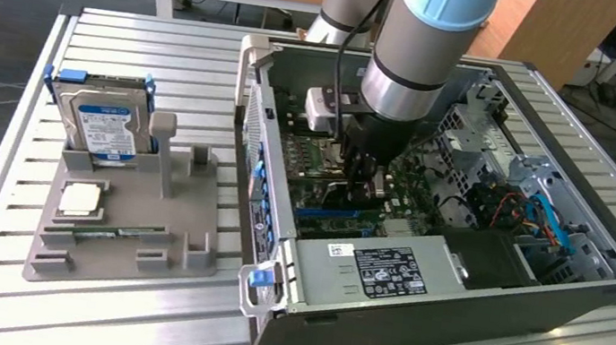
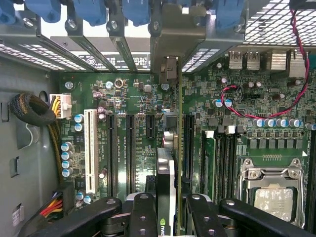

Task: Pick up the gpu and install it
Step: 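Insert the gpu into the slot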

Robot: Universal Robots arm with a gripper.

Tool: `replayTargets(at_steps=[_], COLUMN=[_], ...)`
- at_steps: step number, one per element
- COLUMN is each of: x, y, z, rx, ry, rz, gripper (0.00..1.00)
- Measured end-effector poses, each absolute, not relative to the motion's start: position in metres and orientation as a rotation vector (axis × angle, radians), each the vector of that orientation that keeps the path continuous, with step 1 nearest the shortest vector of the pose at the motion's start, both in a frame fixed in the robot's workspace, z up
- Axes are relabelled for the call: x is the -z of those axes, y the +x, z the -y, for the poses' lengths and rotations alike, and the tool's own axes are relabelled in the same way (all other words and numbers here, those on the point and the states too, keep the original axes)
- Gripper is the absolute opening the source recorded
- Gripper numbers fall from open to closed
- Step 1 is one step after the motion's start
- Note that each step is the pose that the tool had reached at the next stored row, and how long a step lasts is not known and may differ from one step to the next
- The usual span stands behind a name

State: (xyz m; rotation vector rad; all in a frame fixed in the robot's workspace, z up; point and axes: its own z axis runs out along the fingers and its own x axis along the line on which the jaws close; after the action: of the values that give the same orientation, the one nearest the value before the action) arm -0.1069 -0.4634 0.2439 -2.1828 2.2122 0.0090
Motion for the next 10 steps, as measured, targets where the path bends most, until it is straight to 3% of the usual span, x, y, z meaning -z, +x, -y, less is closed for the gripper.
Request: replayTargets(at_steps=[10], x=[-0.2438], y=[-0.1072], z=[0.4634], rx=[-0.009], ry=[-2.183], rz=[-2.212], gripper=[0.28])
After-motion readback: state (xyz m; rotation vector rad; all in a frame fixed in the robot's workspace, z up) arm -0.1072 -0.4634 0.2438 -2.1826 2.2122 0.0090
